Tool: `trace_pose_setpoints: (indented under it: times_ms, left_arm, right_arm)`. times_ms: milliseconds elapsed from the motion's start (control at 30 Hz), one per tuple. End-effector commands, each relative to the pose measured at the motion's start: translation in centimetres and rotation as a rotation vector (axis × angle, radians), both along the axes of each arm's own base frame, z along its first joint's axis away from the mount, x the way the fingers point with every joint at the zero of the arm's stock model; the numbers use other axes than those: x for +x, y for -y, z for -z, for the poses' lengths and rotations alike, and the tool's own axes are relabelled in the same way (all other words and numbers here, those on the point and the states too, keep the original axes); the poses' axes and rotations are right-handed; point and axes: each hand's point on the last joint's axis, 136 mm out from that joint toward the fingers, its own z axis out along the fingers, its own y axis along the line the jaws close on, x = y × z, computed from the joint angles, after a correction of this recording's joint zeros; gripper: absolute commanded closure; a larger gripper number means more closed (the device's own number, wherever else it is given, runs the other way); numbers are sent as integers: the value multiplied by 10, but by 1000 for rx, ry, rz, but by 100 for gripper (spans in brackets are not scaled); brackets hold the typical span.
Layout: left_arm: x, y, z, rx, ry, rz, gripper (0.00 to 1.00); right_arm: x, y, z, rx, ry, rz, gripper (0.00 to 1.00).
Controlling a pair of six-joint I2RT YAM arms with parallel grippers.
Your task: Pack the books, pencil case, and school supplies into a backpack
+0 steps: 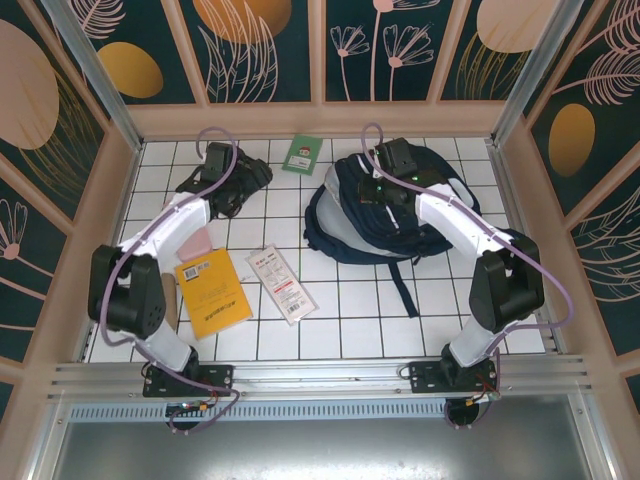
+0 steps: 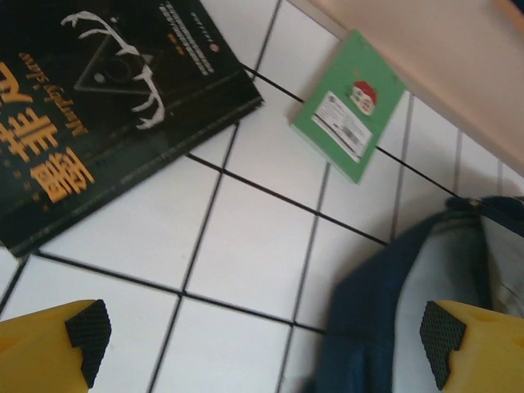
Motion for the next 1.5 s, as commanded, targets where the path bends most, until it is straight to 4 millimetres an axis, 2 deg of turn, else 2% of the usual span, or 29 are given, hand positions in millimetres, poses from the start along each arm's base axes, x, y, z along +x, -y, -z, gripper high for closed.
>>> trace_pose_setpoints:
  times_ms: [0,167,267,333,400,500,600,800,900,967,1067,1133,1233,1300,1467]
  left_arm:
    - [23,-23,38,-14,-92,25,2]
    - [49,-56,85,-30,-184,-20,3]
    - [55,-65,105,-49,-231,-27,4]
    - [54,-61,113,-74,-251,-12,5]
    - [51,-51,118,-132,-262,7,7]
    - [41,-33,122,-268,-262,18,10]
    - [27,-17,121,-393,-260,11,11]
    - [-6,17,117,-485,-269,23,11]
    - [-22,39,113,-531,-268,27,11]
    - [-30,60,103,-578,-252,50,11]
    - [-33,77,84,-608,-223,85,11]
    - [-27,74,66,-573,-182,118,11]
    - [-17,56,45,-416,-142,136,9]
    - [-13,37,42,-353,-143,119,9]
    - [-15,-22,53,-285,-132,38,12]
  right_arm:
    - [5,-8,-25,55,79,-9,100]
    - [4,-11,-18,55,73,-10,98]
    - [0,-13,-14,51,72,-19,83]
    - [-3,-14,-11,51,72,-18,70]
    - [-6,-17,-8,51,68,-17,62]
    - [-9,-23,-8,44,75,-13,55]
    - [-8,-27,-13,34,98,4,53]
    - [-6,-36,-23,74,117,-3,53]
    - [-4,-41,-26,96,121,-5,53]
    - [-2,-44,-26,111,118,-5,52]
    - [-7,-61,-24,141,104,-31,52]
    - [-11,-70,-22,158,91,-47,52]
    - [-14,-81,-18,168,79,-60,52]
    - [-17,-91,-15,183,70,-74,52]
    - [-18,-119,-8,254,46,-116,51]
